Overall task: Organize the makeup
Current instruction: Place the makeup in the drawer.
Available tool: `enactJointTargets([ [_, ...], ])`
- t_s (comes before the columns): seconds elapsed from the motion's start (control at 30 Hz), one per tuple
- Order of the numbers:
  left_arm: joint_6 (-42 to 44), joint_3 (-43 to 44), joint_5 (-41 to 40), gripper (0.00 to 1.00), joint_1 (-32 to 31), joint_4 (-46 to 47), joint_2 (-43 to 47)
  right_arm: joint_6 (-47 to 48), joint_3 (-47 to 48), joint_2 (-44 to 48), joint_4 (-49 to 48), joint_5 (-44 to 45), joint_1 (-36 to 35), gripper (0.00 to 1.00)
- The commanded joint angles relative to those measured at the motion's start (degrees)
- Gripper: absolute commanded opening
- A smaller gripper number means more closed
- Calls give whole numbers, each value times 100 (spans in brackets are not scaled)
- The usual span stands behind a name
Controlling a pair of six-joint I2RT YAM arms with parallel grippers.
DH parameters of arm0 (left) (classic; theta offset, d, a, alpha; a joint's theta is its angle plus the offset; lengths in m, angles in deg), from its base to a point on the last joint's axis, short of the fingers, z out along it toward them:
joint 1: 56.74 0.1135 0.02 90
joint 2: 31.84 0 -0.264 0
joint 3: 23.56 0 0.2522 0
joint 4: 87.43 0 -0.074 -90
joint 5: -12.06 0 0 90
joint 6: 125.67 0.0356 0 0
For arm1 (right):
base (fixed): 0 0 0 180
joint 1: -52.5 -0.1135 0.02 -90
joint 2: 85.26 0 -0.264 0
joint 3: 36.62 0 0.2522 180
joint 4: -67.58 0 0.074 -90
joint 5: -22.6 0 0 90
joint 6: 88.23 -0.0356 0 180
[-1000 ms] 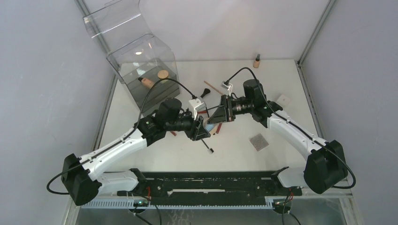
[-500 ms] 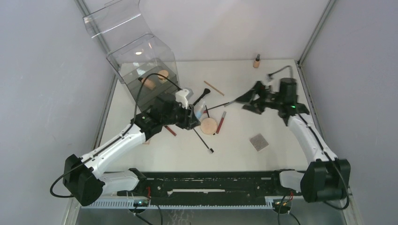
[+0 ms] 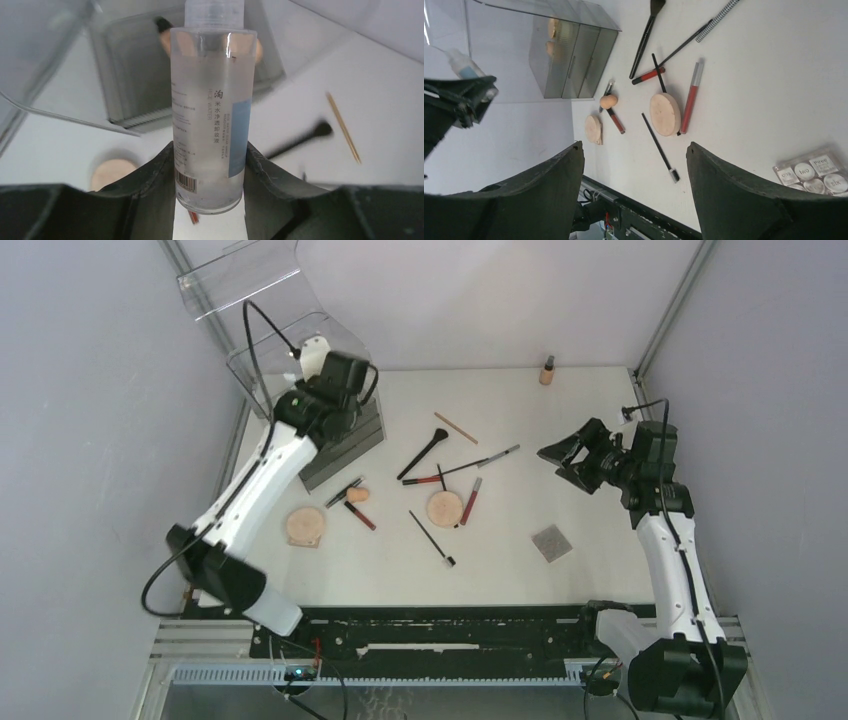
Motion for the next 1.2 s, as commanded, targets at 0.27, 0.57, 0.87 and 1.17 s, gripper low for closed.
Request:
enactJointTargets([
  [0.27, -1429, 2182, -1848, 0, 986, -2474, -2138, 246, -98, 407, 354, 228, 3, 81],
  [0.57, -1259, 1468, -1391, 20, 1291, -1939, -2005, 136, -316, 428, 157, 92, -18, 81],
  [0.87, -1052, 1545, -1317, 72, 1370, -1801, -2112, 191, -449, 498, 203, 63, -33, 81],
  [1.17, -245, 1538, -909, 71, 1210, -1307, -1839, 311, -499, 512, 201, 163, 4, 81],
])
